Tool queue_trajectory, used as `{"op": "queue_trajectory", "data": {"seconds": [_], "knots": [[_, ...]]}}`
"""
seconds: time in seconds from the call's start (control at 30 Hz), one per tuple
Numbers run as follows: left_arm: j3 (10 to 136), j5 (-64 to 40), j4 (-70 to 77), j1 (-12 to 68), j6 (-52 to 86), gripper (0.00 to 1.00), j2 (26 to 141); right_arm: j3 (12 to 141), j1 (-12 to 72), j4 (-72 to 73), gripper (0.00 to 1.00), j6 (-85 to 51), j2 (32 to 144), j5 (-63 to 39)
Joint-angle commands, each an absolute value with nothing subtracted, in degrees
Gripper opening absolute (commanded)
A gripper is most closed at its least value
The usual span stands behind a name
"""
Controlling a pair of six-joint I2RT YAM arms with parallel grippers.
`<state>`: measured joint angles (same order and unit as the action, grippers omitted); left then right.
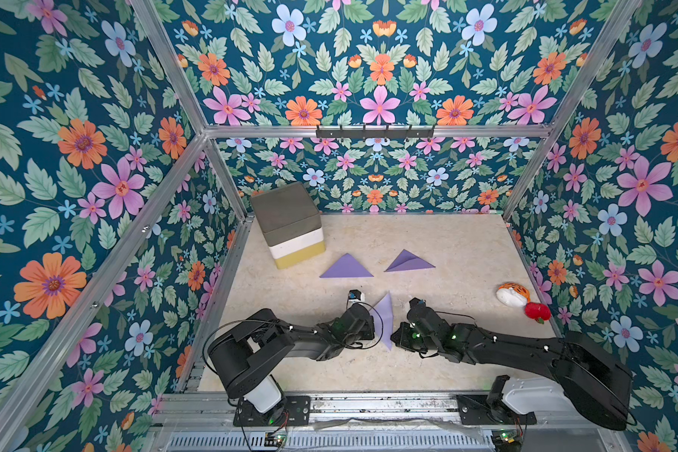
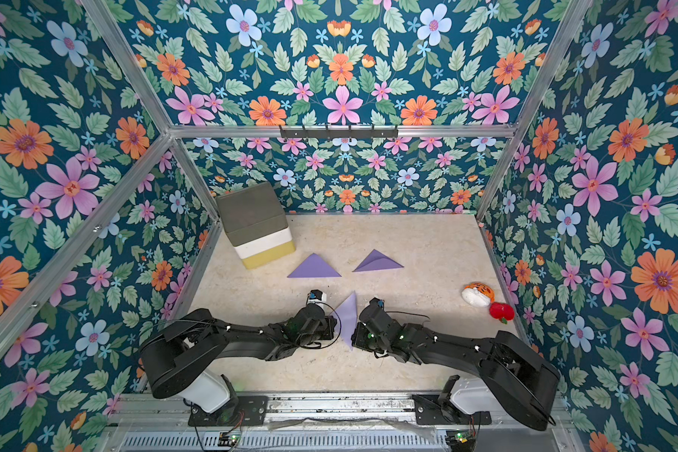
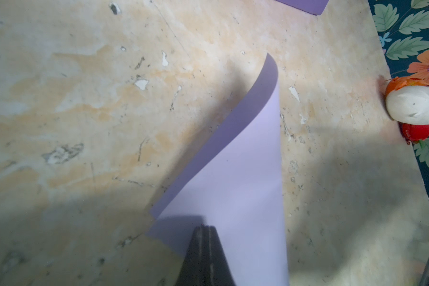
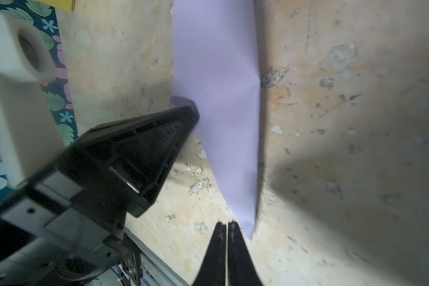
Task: Fold the square paper diagonally
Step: Fold the paper at the center of the board.
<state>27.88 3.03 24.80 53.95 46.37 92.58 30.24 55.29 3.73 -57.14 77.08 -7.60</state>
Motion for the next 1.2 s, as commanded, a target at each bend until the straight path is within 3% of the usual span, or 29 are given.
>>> {"op": "queue_trajectory", "data": {"seconds": [0.0, 0.53, 0.93, 1.03, 1.17], "knots": [[27.08, 4.13, 8.70, 53.74, 46.32, 0.00, 93.81, 31.46, 55.37, 7.20, 0.08, -57.33, 79.92, -9.74], [27.16, 5.41, 7.91, 53.78, 47.02, 0.00, 94.53, 29.03, 57.33, 1.99, 0.06, -57.82, 84.17, -9.32], [26.22, 3.76, 9.94, 53.79, 45.32, 0.00, 94.96, 23.73, 58.80, -0.67, 0.06, -56.79, 71.43, -8.32], [25.42, 1.53, 12.29, 53.85, 43.66, 0.00, 94.52, 24.17, 54.86, 0.00, 0.08, -52.60, 67.00, -9.15], [25.63, -0.80, 13.44, 54.36, 41.20, 0.00, 94.52, 23.20, 44.02, 7.23, 0.08, -49.52, 65.28, -17.65]]}}
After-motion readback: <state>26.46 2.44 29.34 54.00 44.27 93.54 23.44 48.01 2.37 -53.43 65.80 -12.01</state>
